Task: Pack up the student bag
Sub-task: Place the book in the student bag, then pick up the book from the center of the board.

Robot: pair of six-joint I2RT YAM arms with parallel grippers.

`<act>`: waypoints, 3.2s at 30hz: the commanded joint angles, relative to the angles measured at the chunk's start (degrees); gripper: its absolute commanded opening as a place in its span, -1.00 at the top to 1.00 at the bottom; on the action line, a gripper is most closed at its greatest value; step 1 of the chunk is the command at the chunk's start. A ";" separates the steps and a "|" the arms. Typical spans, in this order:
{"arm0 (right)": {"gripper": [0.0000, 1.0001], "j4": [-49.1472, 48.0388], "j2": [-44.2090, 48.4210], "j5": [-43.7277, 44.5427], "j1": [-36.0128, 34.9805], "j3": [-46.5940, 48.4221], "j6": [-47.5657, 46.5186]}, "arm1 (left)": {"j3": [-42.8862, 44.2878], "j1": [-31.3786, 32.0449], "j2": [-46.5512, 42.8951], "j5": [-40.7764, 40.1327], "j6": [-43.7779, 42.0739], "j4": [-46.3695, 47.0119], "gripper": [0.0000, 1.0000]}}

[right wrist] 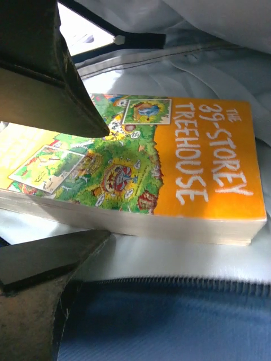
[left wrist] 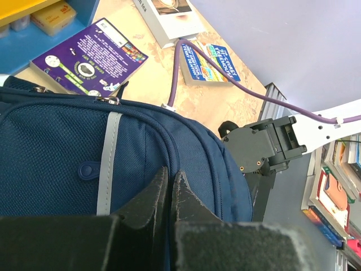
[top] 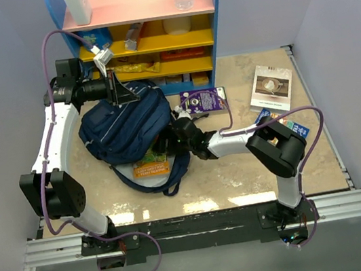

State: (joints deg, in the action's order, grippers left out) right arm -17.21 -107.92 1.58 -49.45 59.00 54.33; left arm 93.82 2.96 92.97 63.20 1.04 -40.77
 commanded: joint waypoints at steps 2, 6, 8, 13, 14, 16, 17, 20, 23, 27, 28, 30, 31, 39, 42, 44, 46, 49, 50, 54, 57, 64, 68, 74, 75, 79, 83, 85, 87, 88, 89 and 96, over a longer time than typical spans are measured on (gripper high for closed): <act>-0.39 0.34 0.52 -1.94 -0.73 -0.38 -0.89 | 1.01 0.64 -4.73 8.61 3.44 6.58 1.00; -0.47 0.07 -3.60 -1.76 -1.70 0.23 3.31 | 0.23 0.64 -5.60 9.05 6.33 9.04 1.00; -0.37 -2.11 -5.19 -1.76 -2.23 -0.29 6.04 | 0.13 0.73 -6.13 9.22 6.87 10.10 1.00; 0.75 -18.25 -4.67 -1.76 -2.49 -5.64 11.67 | -0.04 0.73 -6.48 9.22 6.70 9.66 1.00; 0.87 -19.95 -3.80 -1.76 -2.49 -6.26 11.85 | -0.13 0.73 -6.57 9.22 6.52 9.57 1.00; 1.00 -23.55 -0.65 -1.76 -2.49 -8.27 12.12 | -0.22 0.73 -6.48 8.70 5.47 8.78 1.00; 1.00 -24.61 0.59 -1.76 -2.32 -9.25 12.55 | -0.13 0.73 -6.57 8.35 5.03 8.52 1.00; 1.00 -31.90 4.99 -1.76 -2.23 -13.64 11.60 | -0.30 0.64 -6.31 7.20 3.27 7.73 1.00; 1.00 -35.43 7.89 -1.76 -2.32 -14.97 6.87 | -0.57 0.55 -6.13 7.03 2.92 7.55 1.00; 1.00 -41.48 10.62 -2.99 -2.40 -15.93 1.94 | -0.48 0.55 -6.22 5.54 2.83 7.38 1.00; 1.00 -41.67 11.49 -2.82 -2.32 -16.28 0.79 | -0.39 0.55 -6.22 5.10 2.74 7.29 1.00; 1.00 -41.24 14.39 -0.63 -2.32 -17.07 -1.50 | -0.31 0.47 -6.31 3.96 2.13 6.94 1.00; 1.00 -40.71 15.19 0.60 -2.32 -17.95 -1.59 | -0.31 0.47 -6.31 3.78 2.21 6.94 1.00; 1.00 -29.92 14.76 14.75 -1.53 -15.16 0.25 | -0.66 0.47 -6.83 4.47 1.95 5.97 1.00; 1.00 -22.56 10.63 16.08 -1.53 -9.45 -1.32 | -0.22 0.47 -7.36 4.83 1.95 5.27 1.00; 1.00 -17.45 10.27 15.90 -1.79 -6.11 -3.52 | 0.48 0.47 -7.36 4.74 0.99 4.30 1.00; 0.55 -8.12 11.06 15.90 -1.96 -4.69 -4.05 | 0.66 0.55 -7.36 4.74 1.07 3.95 1.00; -0.18 -8.01 14.74 17.57 -1.70 -10.45 -3.70 | 0.05 0.47 -7.28 4.74 1.69 4.91 1.00; -0.29 -7.93 18.32 19.49 -0.57 -11.97 -3.18 | 0.13 0.47 -7.45 4.13 1.34 4.83 1.00; -0.97 -0.75 25.47 20.21 5.49 -15.85 0.42 | -0.92 0.12 -8.59 -1.58 -0.24 3.95 1.00; -0.97 8.64 24.35 19.69 10.85 -14.19 4.20 | -3.11 -0.15 -8.42 -1.59 -0.69 3.07 1.00; -0.97 7.56 17.57 17.65 20.62 -12.59 9.31 | -6.02 -0.06 -10.35 -3.96 -6.74 -0.08 1.00; -0.97 8.68 12.13 20.47 21.68 -7.60 9.92 | -6.28 -1.11 -11.14 -4.84 -10.61 -4.13 1.00; -0.97 5.09 6.42 23.63 21.85 -4.43 12.73 | -6.37 -1.56 -10.35 -2.83 -13.07 -7.21 1.00; -0.97 4.04 5.88 24.68 21.85 -3.81 12.82 | -6.28 -1.64 -10.26 -2.47 -13.60 -7.65 1.00; -0.96 2.97 2.37 25.75 22.73 -1.27 14.57 | -4.01 -1.64 -8.34 -1.41 -17.11 -11.51 1.00; -0.85 3.24 -0.97 25.92 24.05 1.55 16.60 | -3.03 -2.08 -7.19 -0.71 -19.58 -13.71 1.00; -0.72 2.10 -2.29 25.93 24.40 2.69 16.95 | -2.77 -2.43 -7.01 -0.71 -20.02 -13.72 1.00; -0.61 3.23 -4.04 25.58 25.10 5.23 17.22 | -2.33 -2.52 -6.66 -0.88 -20.72 -13.89 1.00; -0.59 3.93 -4.84 25.49 25.54 6.12 17.65 | -1.98 -2.78 -6.57 -0.88 -20.81 -13.89 1.00; -0.57 4.90 -5.28 25.49 25.81 6.91 18.18 | -1.71 -2.87 -6.22 -0.62 -20.90 -13.89 1.00; 0.07 2.28 -4.15 25.31 26.86 8.14 17.22 | 0.48 -2.96 -4.20 1.14 -21.25 -14.16 1.00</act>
State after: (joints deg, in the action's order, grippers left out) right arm -5.82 -111.44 24.77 -24.62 64.16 70.08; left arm 90.78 0.82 88.42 60.34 -18.70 -56.01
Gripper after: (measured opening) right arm 0.575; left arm 0.047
